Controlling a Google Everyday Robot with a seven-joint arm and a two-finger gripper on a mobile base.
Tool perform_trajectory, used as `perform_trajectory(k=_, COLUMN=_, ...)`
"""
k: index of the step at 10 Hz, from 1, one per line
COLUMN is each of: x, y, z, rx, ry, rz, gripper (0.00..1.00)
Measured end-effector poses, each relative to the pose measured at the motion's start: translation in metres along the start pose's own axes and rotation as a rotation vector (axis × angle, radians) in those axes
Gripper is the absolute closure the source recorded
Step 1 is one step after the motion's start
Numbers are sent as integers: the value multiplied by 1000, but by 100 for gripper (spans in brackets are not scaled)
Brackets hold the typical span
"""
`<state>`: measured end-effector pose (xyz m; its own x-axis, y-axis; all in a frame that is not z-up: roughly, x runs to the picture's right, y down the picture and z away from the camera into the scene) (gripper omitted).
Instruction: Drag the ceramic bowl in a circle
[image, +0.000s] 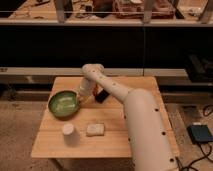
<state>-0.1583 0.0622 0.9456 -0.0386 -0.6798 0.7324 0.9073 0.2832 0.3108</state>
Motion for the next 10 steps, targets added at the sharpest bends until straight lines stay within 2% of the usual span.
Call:
perform_trajectory(k=2, x=32, y=12, z=-14, rx=-4, ry=52, rz=16, gripper=80)
perform_trajectory(k=4, x=61, y=30, z=-40, rx=-1, ry=108, rz=46, gripper=80)
perform_trajectory(k=5, x=66, y=37, z=-48, rx=-2, ry=121, rz=57, gripper=80)
perform_trajectory(k=8, x=63, y=65, z=-64, rx=-10, ry=142, rz=106, gripper=80)
perform_trajectory(k=10, x=44, y=79, z=-74, rx=-14, ry=149, rz=136, gripper=80)
